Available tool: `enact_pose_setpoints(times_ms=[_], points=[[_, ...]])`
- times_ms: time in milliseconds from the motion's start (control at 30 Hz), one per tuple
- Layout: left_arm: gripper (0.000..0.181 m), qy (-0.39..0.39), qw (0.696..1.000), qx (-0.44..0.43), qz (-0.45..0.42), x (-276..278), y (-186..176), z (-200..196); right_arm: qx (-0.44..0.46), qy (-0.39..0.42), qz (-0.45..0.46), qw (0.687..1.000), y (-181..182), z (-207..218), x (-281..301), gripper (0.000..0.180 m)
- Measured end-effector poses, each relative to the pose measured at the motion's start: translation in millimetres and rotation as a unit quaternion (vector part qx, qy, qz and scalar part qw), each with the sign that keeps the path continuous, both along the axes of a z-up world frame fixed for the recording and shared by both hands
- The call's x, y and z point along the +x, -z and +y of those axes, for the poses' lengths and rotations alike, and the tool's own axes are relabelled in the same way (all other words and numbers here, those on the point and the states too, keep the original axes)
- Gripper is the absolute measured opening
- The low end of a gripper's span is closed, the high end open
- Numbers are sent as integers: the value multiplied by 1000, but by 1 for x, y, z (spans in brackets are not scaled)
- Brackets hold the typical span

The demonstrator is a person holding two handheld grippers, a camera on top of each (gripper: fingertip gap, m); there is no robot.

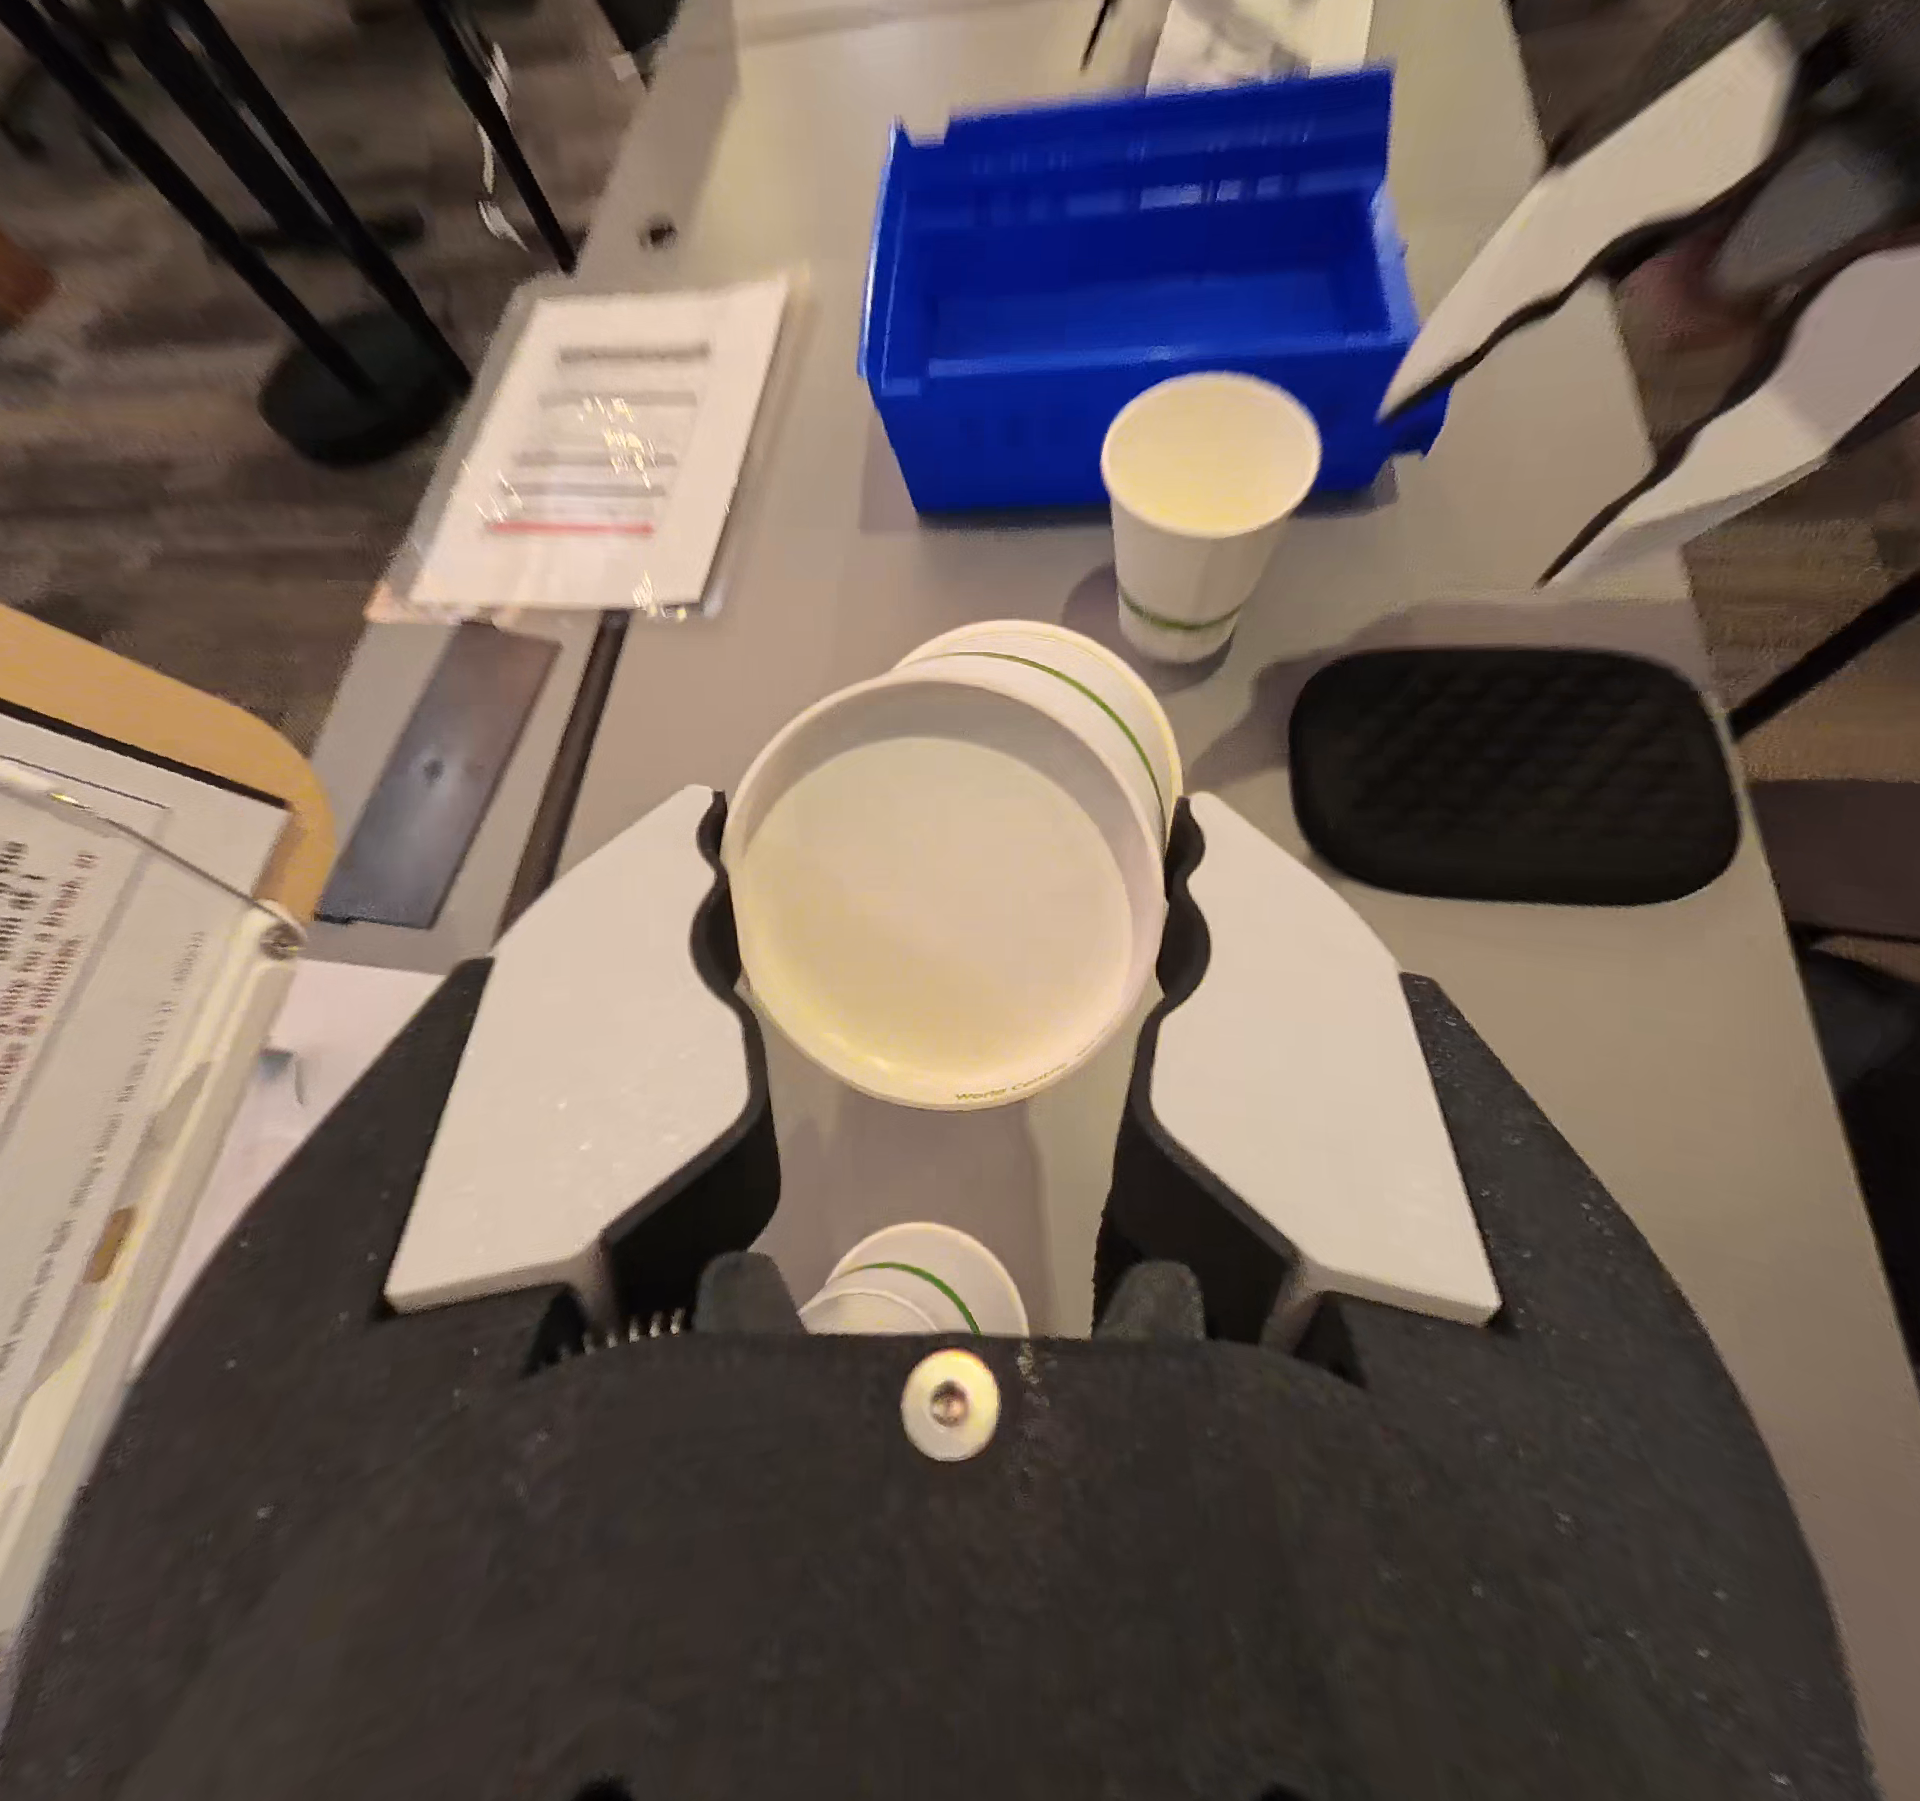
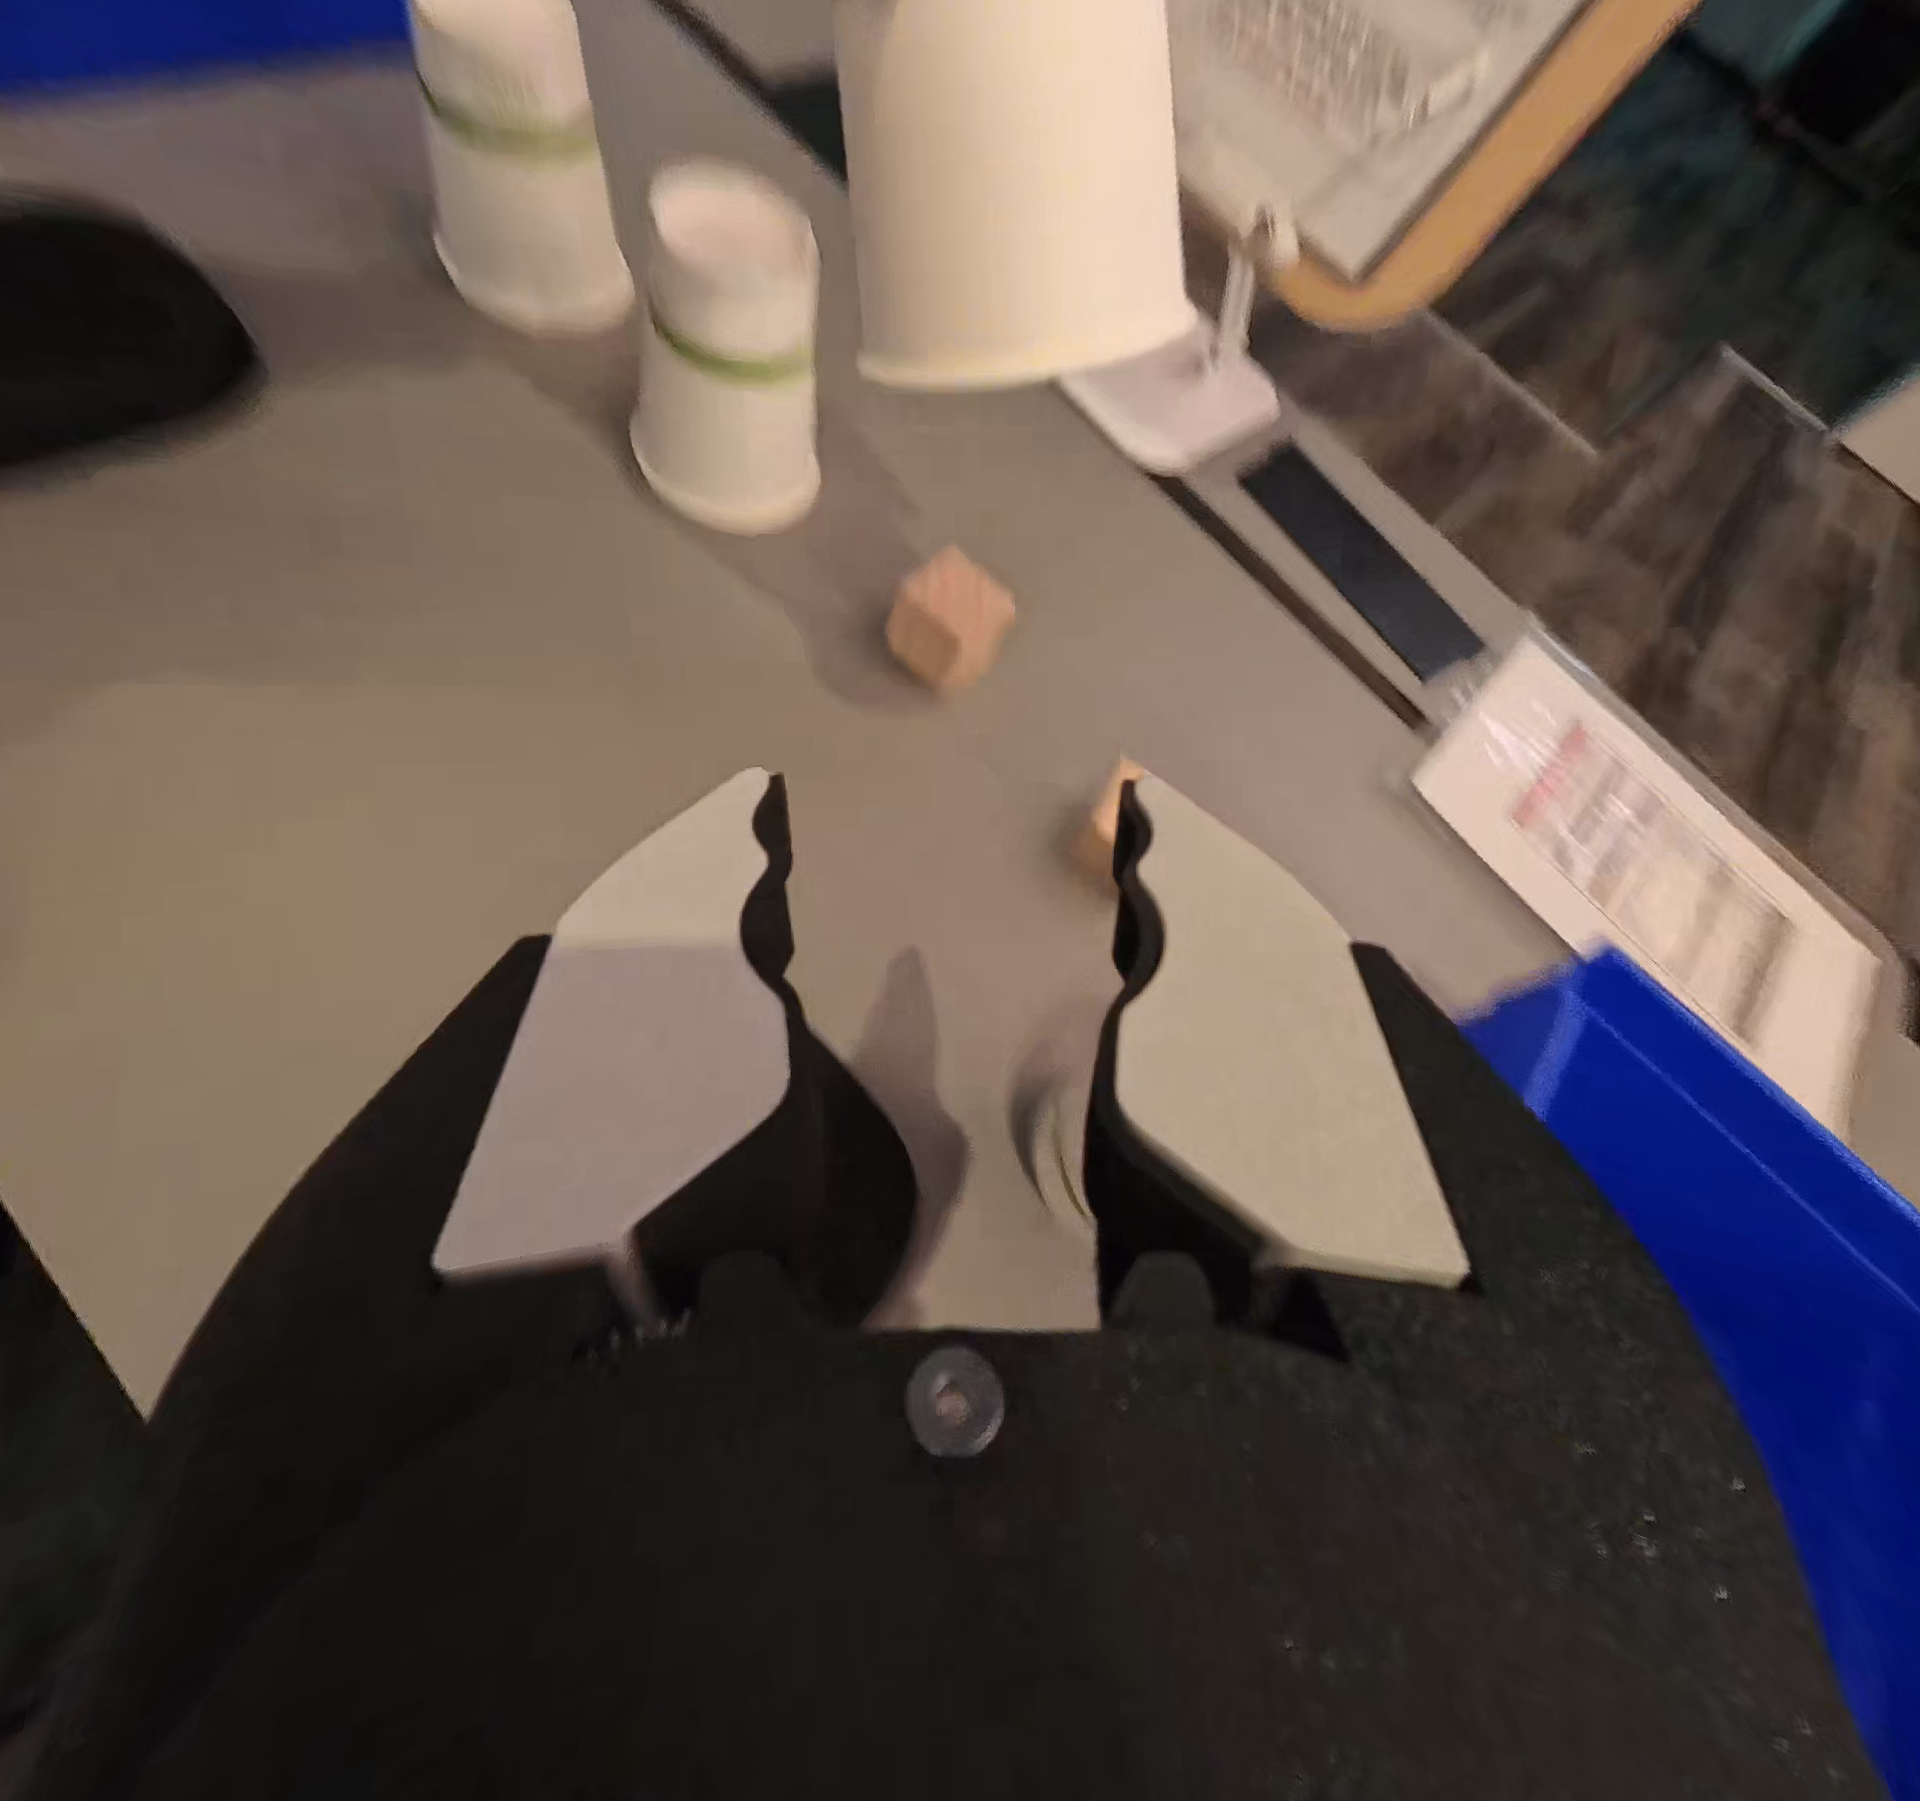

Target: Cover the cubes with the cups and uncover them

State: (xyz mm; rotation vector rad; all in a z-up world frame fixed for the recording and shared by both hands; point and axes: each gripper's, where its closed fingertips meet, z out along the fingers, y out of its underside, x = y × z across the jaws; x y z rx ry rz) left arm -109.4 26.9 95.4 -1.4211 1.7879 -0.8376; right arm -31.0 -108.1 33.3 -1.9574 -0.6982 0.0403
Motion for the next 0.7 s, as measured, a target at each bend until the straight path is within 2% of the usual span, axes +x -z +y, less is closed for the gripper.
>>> enact_pose_setpoints(times_ms=[167, 300, 433, 567, 700], points=[[79, 4, 998, 14, -58, -29, -48, -12, 52, -86, 165, 981, -34, 48, -67, 57], [79, 4, 997, 30, -71, -41, -61, -19, 92, -126, 252, 955, -61, 76, -102, 55], [79, 10, 996, 23, -82, -50, -62, -23, 127, -165, 336, 919, -84, 81, -116, 34], [79, 27, 996, 11, -88, -56, -61, -31, 132, -232, 410, 872, -98, 68, -122, 10], [79, 49, 996, 8, -75, -57, -54, -40, 114, -291, 422, 851, -98, 51, -127, 1]])
